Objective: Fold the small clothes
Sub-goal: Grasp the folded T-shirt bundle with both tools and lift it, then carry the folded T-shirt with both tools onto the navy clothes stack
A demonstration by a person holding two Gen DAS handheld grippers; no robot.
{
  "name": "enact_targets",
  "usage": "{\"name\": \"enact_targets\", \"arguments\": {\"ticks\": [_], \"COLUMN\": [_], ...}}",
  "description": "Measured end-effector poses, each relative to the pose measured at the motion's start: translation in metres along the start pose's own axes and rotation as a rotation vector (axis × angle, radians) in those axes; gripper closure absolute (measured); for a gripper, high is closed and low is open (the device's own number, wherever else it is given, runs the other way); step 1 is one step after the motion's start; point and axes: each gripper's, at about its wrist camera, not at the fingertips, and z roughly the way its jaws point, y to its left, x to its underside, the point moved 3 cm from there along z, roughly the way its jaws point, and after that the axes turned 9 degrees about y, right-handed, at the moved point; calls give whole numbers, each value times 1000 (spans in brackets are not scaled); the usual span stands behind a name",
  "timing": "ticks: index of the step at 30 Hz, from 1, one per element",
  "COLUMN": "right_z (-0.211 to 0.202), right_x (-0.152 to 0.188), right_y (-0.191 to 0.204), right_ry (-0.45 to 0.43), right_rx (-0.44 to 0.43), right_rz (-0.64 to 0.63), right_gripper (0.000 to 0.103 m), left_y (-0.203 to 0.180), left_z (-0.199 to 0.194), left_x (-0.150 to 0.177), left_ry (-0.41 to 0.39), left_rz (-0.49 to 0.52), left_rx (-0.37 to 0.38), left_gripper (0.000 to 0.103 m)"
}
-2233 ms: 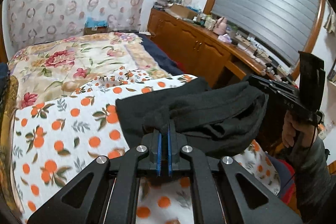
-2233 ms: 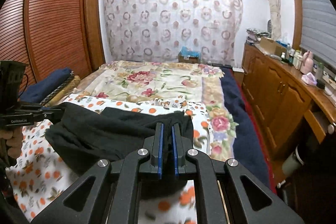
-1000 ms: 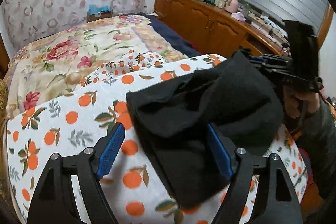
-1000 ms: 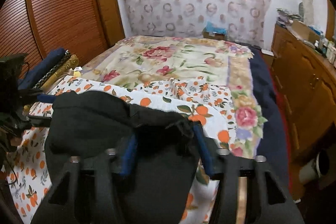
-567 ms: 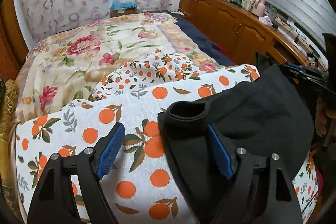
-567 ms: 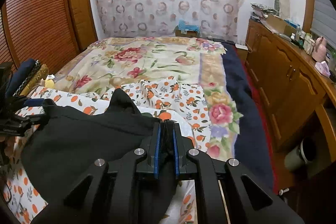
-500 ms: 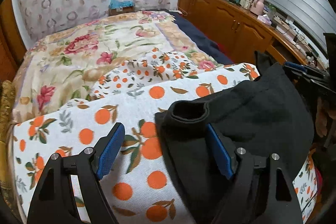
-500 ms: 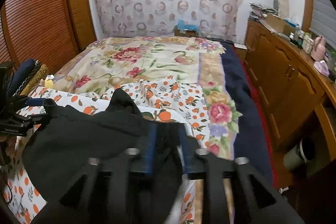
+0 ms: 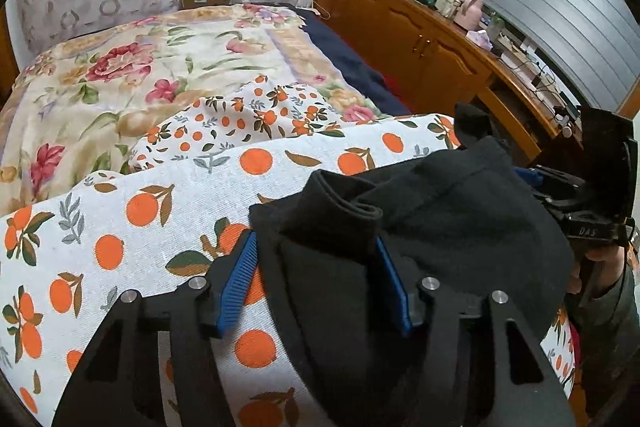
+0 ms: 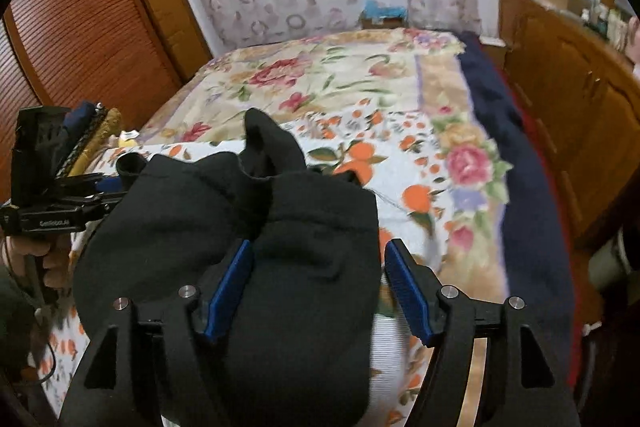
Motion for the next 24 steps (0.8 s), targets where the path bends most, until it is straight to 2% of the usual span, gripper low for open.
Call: {"name": "enact_targets", "arguments": {"ticks": [4, 6, 8, 11, 15, 24], "right_z": [3, 6, 9, 13, 6, -34], "right_x": [-6, -6, -5, -3, -4, -5], "right_y": [-3, -2, 0, 4, 4, 28], "right_ry": [-6, -5, 4, 16, -17, -175], "right_rx": [-29, -40, -59, -86, -58, -25], "right_rz": [-14, -20, -41, -69, -98, -185], "right_gripper": [32, 38, 56, 75, 80, 83], "left_y": [-2, -4, -5, -7, -16, -27], "left_z": [1, 1, 1, -3, -22, -103], "left_x": [0, 0, -1, -1, -1, 19], "left_ry": [-1, -1, 3, 13, -11, -171], "left_rz": [-1, 4, 2, 1, 34, 66], "left_rx": [9, 23, 56, 66, 64, 55], "left_gripper": [44, 51, 72, 81, 87, 89]}}
